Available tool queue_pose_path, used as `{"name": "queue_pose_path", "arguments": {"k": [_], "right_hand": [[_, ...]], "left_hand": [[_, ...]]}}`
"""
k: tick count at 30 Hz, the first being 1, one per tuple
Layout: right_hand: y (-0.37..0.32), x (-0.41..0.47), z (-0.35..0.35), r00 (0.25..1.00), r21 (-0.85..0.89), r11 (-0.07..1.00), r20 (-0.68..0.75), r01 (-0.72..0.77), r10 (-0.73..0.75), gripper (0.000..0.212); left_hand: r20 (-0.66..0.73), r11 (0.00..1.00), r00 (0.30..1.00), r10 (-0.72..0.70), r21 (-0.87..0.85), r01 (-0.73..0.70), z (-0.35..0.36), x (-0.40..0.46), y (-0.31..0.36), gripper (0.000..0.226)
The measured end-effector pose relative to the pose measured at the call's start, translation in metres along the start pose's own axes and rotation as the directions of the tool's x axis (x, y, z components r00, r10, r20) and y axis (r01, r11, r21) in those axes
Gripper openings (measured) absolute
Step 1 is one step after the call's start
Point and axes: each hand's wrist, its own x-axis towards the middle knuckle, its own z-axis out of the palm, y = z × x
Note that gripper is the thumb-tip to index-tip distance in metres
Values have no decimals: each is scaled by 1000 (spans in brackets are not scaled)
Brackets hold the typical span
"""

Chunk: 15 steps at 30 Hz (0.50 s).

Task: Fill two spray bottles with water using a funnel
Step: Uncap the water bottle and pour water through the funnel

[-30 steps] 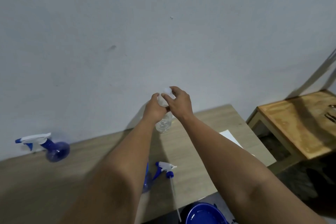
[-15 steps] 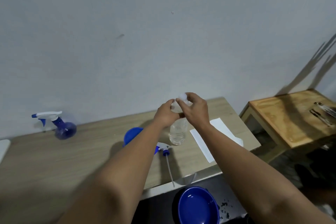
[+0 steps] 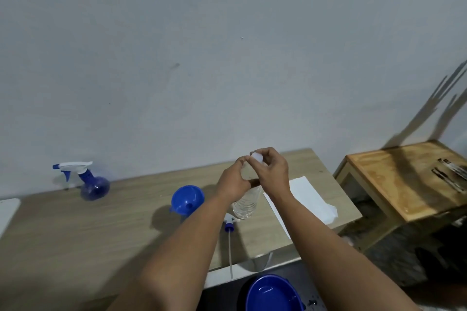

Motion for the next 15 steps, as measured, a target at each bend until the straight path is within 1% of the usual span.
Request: {"name": "queue_pose_path", "arguments": {"k": [3, 5, 7, 8, 11, 13, 15], "right_hand": [[-5, 4, -9, 993, 31, 999, 120, -11, 7, 18], [-6, 6, -15, 984, 47, 999, 175, -26, 17, 22], [-8, 6, -20, 980, 59, 997, 194, -57, 45, 32], [-8, 7, -23, 978, 59, 996, 202, -67, 54, 33], [-11, 13, -29, 960, 49, 998, 278, -47, 32, 24], [-14, 16, -30, 944, 12, 999, 328, -31, 26, 27], [-15, 15, -26, 955, -22, 999, 291, -50, 54, 34]], "left_hand": [[-9, 999, 1000, 0, -34, 0, -2, 3, -2, 82], [-13, 999, 1000, 12, -39, -13, -1, 3, -2, 80], [-20, 999, 999, 30, -31, -30, 0, 3, -3, 77], [-20, 999, 999, 32, -26, -33, 0, 2, -3, 77], [-22, 999, 1000, 21, -24, -22, -1, 2, -4, 83], [-28, 999, 1000, 13, -33, -14, -2, 4, -5, 85], [-27, 999, 1000, 4, -47, -5, 0, 3, -5, 76]]}}
